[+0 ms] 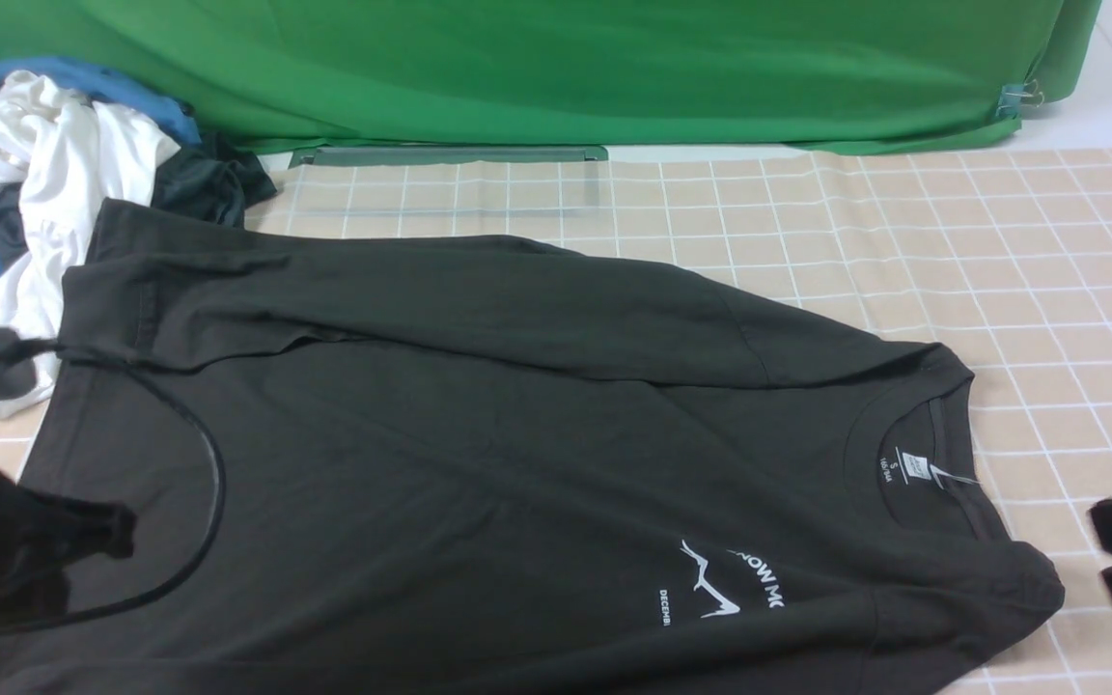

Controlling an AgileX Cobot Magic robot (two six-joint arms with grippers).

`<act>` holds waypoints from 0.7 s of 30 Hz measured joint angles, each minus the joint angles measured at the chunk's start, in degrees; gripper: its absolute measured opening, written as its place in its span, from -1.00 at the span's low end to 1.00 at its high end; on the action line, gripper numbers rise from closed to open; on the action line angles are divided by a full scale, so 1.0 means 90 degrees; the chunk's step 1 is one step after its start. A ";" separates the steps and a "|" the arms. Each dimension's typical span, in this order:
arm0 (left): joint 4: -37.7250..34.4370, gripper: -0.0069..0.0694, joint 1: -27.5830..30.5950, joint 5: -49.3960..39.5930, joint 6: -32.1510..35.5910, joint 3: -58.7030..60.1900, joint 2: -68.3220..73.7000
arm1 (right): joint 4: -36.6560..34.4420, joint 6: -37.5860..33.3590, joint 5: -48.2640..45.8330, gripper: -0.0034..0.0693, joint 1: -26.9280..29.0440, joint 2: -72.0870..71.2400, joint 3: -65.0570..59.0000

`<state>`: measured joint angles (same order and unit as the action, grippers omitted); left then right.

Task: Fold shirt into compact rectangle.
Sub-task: 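Grasp the left edge of the dark T-shirt lying flat on the table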

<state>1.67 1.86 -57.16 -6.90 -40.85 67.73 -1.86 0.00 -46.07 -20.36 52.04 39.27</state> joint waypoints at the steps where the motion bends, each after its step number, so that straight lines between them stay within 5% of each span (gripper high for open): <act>1: 0.0023 -0.76 0.0025 -0.0018 -0.0021 0.0017 -0.0004 | -0.0028 0.0000 0.0000 -0.81 0.0000 0.0015 0.0000; 10: -0.0186 -0.76 0.2024 0.0015 0.0186 0.0470 -0.0021 | -0.0702 -0.0778 0.0094 -0.81 -0.0012 0.0112 0.0011; 15: -0.0186 -0.70 0.2142 0.0207 0.0437 0.0472 -0.0021 | -0.0863 -0.0897 0.0184 -0.81 -0.0012 0.0112 0.0011; 21: -0.0186 -0.36 0.2136 0.0391 0.1171 0.0688 -0.0029 | -0.1242 -0.1162 0.0222 -0.81 -0.0012 0.0112 0.0011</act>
<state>0.00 21.09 -53.64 3.65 -34.66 67.47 -13.04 -10.46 -44.07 -20.47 53.05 39.37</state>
